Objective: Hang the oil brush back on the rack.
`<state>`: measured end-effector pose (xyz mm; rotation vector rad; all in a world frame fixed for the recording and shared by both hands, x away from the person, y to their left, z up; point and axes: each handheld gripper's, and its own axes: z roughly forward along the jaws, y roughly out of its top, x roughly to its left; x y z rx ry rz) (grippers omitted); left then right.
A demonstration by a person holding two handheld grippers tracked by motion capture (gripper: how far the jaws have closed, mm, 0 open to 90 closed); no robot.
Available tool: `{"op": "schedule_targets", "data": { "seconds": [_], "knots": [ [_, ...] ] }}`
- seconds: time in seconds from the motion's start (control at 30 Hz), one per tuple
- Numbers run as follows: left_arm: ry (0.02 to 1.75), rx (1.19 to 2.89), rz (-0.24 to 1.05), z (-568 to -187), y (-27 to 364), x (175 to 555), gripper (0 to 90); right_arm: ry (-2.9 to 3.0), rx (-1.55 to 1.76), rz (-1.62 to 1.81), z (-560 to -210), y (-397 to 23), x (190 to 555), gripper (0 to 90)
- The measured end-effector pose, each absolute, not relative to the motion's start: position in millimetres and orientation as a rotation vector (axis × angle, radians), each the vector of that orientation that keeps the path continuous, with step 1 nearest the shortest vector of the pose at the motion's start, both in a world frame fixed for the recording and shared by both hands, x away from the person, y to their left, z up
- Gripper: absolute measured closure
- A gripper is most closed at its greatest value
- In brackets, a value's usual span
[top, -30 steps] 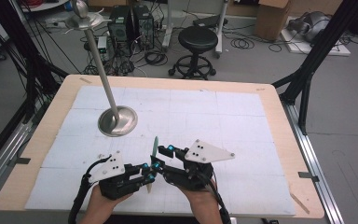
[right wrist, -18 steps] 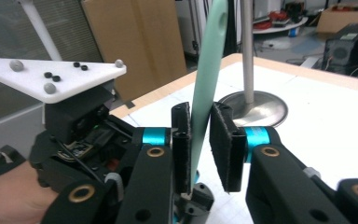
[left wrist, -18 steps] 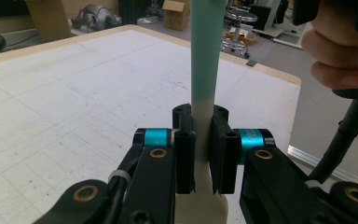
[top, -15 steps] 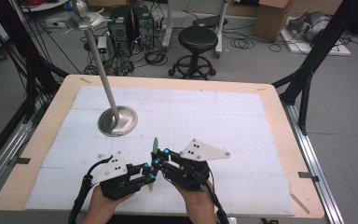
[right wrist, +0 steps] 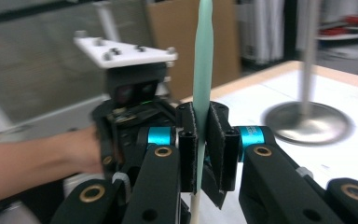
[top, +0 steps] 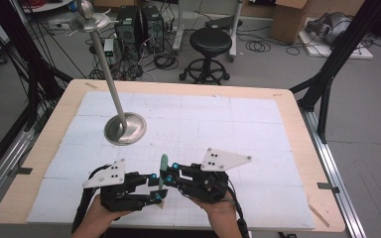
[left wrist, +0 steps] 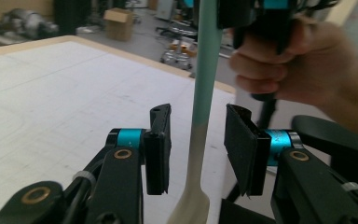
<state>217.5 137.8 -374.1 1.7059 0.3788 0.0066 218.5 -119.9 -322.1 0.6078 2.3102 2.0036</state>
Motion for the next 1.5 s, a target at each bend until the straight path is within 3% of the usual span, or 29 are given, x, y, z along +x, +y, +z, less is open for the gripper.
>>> {"op": "schedule_targets", "data": {
  "seconds": [0.23,0.47,0.5,0.53,0.57,0.63,0.67,0.7,0.73,0.87,1.13,1.5],
  "knots": [
    [0.298,1.704,-0.05,-374,138,217,69.7,2.338,0.534,2.115,-330,-127,227,82.7],
    [0.305,1.718,-0.041,-375,137,218,83.3,2.373,0.475,2.132,-332,-127,229,82.6],
    [0.309,1.716,-0.034,-375,137,218,83.5,2.367,0.472,2.13,-332,-126,229,80.4],
    [0.328,1.722,-0.018,-375,137,218,83.5,2.356,0.479,2.131,-332,-126,228,72.6],
    [0.328,1.722,-0.018,-375,137,218,83.6,2.356,0.479,2.131,-332,-126,228,72.6],
    [0.351,1.715,-0.002,-375,137,219,83.7,2.304,0.551,2.139,-331,-129,228,54.5],
    [0.365,1.714,0.008,-375,138,219,83.7,2.304,0.551,2.139,-331,-129,228,54.5],
    [0.383,1.717,0.017,-375,138,220,83.8,2.279,0.577,2.125,-330,-134,227,47.2],
    [0.397,1.716,0.027,-375,138,221,83.8,2.279,0.577,2.125,-330,-134,227,47.2],
    [0.456,1.718,0.077,-375,142,224,83.8,2.185,0.661,2.051,-331,-151,219,32.0],
    [0.565,1.654,0.206,-361,159,238,83.9,2.082,0.894,1.846,-351,-198,202,20.5],
    [0.62,1.6,0.339,-305,183,274,83.9,1.969,1.012,1.626,-366,-239,197,18.9]
  ]
}}
